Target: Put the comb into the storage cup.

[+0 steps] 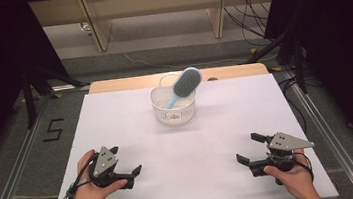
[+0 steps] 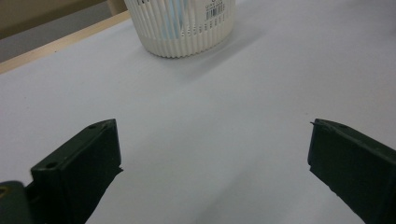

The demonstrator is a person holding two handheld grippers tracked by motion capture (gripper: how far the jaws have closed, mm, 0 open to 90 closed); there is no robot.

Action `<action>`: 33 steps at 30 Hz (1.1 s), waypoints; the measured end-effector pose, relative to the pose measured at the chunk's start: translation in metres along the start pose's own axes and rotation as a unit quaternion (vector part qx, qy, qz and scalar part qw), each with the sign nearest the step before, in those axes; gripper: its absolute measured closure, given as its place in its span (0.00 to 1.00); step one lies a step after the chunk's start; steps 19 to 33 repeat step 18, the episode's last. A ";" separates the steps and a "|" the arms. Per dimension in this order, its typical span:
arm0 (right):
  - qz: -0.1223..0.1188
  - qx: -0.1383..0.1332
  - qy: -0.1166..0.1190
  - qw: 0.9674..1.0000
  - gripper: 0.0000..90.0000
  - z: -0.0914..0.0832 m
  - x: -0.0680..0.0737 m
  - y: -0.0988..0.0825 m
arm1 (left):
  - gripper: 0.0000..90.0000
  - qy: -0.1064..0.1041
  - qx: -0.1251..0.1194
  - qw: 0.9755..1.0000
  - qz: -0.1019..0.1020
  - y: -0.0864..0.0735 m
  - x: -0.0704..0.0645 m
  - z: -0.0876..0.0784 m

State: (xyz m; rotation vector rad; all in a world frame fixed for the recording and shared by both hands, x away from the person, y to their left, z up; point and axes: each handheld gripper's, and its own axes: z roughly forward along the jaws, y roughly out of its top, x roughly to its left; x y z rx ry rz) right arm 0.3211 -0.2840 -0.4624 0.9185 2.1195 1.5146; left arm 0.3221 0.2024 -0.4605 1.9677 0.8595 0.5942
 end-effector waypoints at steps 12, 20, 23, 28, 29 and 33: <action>-0.001 0.001 0.001 1.000 0.08 0.000 0.000 -0.001 | 0.04 0.007 -0.006 1.000 0.007 -0.009 0.000 -0.001; -0.001 0.002 0.000 1.000 0.08 0.000 -0.001 -0.001 | 0.04 0.007 -0.009 1.000 0.008 -0.009 0.000 0.000; -0.001 0.002 0.000 1.000 0.08 0.000 -0.001 -0.001 | 0.04 0.007 -0.009 1.000 0.008 -0.009 0.000 0.000; -0.001 0.002 0.000 1.000 0.08 0.000 -0.001 -0.001 | 0.04 0.007 -0.009 1.000 0.008 -0.009 0.000 0.000; -0.001 0.002 0.000 1.000 0.08 0.000 -0.001 -0.001 | 0.04 0.007 -0.009 1.000 0.008 -0.009 0.000 0.000; -0.001 0.002 0.000 1.000 0.08 0.000 -0.001 -0.001 | 0.04 0.007 -0.009 1.000 0.008 -0.009 0.000 0.000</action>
